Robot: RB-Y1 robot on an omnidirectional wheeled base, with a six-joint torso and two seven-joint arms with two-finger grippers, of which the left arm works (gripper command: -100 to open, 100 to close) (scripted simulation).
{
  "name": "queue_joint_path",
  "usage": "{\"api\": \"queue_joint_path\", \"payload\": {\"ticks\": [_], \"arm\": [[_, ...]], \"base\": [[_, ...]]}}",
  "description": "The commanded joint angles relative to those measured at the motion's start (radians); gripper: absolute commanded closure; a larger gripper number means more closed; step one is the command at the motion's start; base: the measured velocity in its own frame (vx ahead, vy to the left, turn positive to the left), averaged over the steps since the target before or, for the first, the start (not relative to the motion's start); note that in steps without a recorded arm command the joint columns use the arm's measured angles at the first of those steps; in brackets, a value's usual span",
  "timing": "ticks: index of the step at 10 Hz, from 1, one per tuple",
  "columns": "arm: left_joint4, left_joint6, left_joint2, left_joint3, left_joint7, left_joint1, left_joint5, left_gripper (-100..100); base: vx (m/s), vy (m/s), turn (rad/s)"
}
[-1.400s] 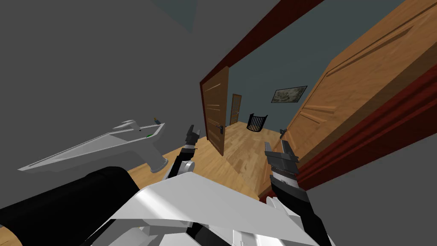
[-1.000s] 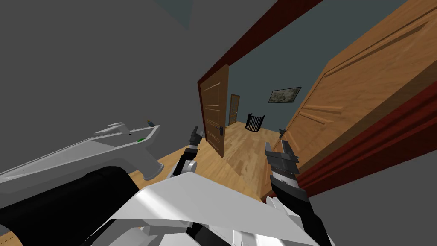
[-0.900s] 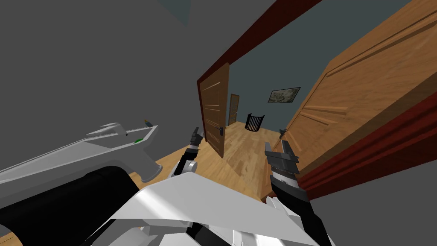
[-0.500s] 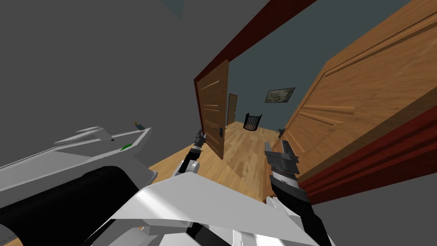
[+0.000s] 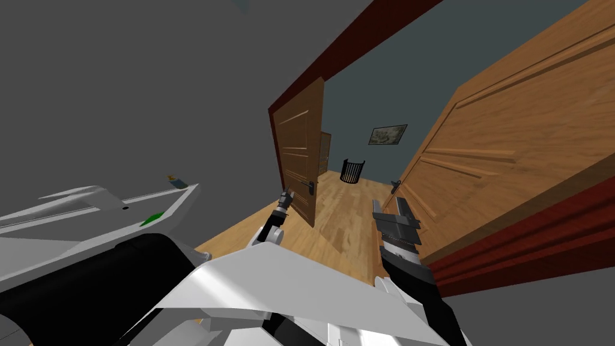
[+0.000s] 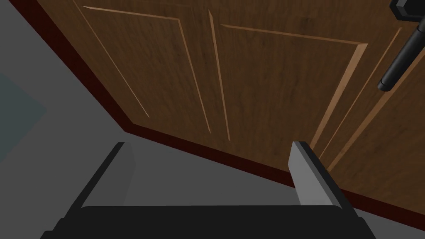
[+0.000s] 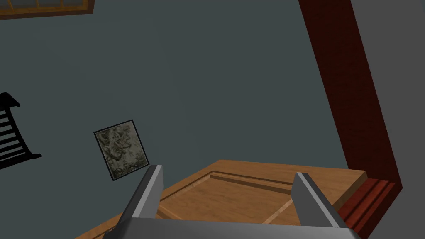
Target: Push the door open
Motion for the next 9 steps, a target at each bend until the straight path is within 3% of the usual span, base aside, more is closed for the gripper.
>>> {"api": "queue_joint_path", "payload": {"ticks": [1, 9], "arm": [[0.040, 0.008, 0.003, -0.015, 0.000, -0.020, -0.004, -100], [0.228, 0.031, 0.032, -0.088, 0.012, -0.096, -0.019, -100]], "base": [[0.065, 0.106, -0.116], [0.079, 0.116, -0.107]]}}
